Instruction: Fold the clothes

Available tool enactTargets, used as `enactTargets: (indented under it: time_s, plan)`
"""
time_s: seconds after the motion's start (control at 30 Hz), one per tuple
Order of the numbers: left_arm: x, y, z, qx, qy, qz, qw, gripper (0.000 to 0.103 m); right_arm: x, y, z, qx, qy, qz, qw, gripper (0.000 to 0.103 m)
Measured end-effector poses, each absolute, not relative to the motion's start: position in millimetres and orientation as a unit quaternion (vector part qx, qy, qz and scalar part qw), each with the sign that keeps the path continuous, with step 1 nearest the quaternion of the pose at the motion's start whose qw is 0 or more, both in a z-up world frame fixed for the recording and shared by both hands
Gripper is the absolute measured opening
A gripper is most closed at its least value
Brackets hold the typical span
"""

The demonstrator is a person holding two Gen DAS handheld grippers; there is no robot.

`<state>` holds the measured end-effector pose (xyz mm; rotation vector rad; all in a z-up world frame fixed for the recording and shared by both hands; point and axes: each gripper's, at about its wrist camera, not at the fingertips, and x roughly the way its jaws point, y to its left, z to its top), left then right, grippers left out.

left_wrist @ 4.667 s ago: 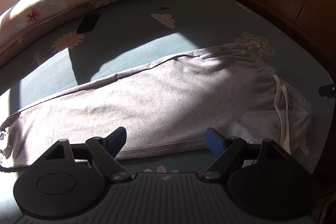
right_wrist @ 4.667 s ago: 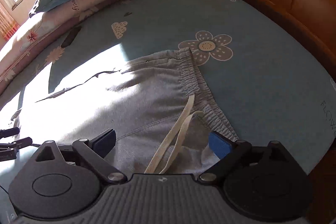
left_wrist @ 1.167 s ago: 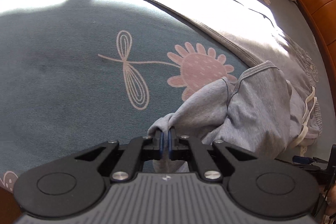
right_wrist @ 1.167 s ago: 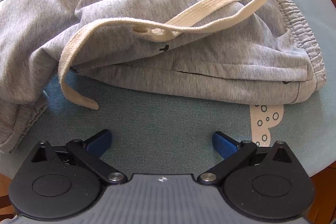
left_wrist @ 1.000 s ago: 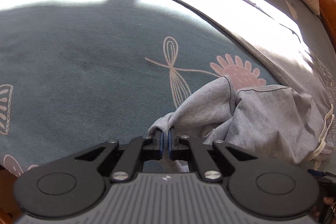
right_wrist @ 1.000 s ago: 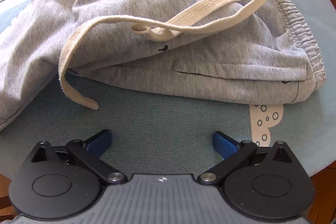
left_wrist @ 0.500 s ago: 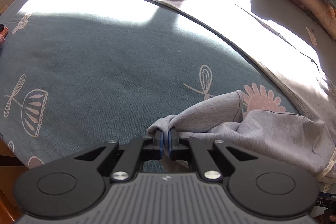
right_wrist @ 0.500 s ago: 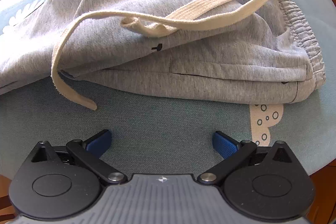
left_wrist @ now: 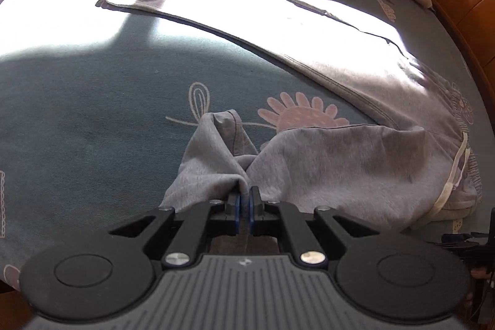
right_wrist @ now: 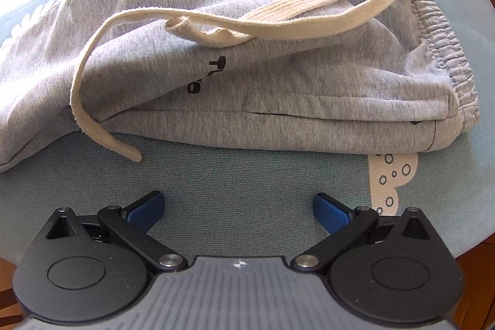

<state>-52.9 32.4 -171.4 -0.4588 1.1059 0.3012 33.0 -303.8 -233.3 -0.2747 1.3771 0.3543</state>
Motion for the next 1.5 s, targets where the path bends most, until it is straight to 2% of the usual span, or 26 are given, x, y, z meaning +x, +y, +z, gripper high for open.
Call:
enactTargets:
  time_s: [0.27, 0.43, 0.53, 0.67, 0.83, 1.0, 1.17, 1.2, 1.23, 1.27, 1.3, 1.5]
  plan:
    - [6, -60, -191, -0.216, 0.497, -0.055, 0.839, 0.006, 25, -308, -226, -0.123, 0.628, 0.16, 0.751, 0.103]
    - [38, -110, -217, -0.19, 0.516, -0.121, 0.826, 0.006, 20, -311, -220, -0.121, 0.626, 0.159, 0.753, 0.103]
    - [42, -120, -228, -0.194, 0.542, -0.142, 0.805, 0.017, 19, -312, -217, -0.119, 0.625, 0.159, 0.755, 0.103]
    - [27, -109, -229, -0.235, 0.546, -0.16, 0.788, 0.04, 15, -314, -212, -0.118, 0.621, 0.162, 0.757, 0.103]
    - [4, -93, -223, -0.267, 0.562, -0.166, 0.765, 0.042, 7, -318, -206, -0.115, 0.614, 0.161, 0.764, 0.103]
    - [-15, -74, -216, -0.3, 0.577, -0.152, 0.745, 0.045, 12, -326, -191, -0.106, 0.652, 0.164, 0.732, 0.102]
    - [-37, -44, -203, -0.298, 0.567, -0.1, 0.761, 0.046, 9, -339, -136, -0.094, 0.64, 0.224, 0.729, 0.102]
    - [-42, -37, -201, -0.298, 0.563, -0.085, 0.766, 0.048, 7, -340, -123, -0.093, 0.632, 0.244, 0.73, 0.102]
    - [-47, -28, -199, -0.3, 0.556, -0.069, 0.772, 0.054, 23, -337, -116, -0.094, 0.622, 0.264, 0.732, 0.102]
    - [-52, -20, -198, -0.301, 0.55, -0.052, 0.778, 0.061, 1, -346, -120, -0.096, 0.61, 0.282, 0.735, 0.102]
    - [-57, -13, -198, -0.302, 0.545, -0.036, 0.782, 0.063, -9, -336, -139, -0.097, 0.596, 0.298, 0.739, 0.102]
    - [-81, 24, -215, -0.33, 0.536, 0.065, 0.775, 0.063, 37, -248, -168, -0.107, 0.528, 0.387, 0.748, 0.103]
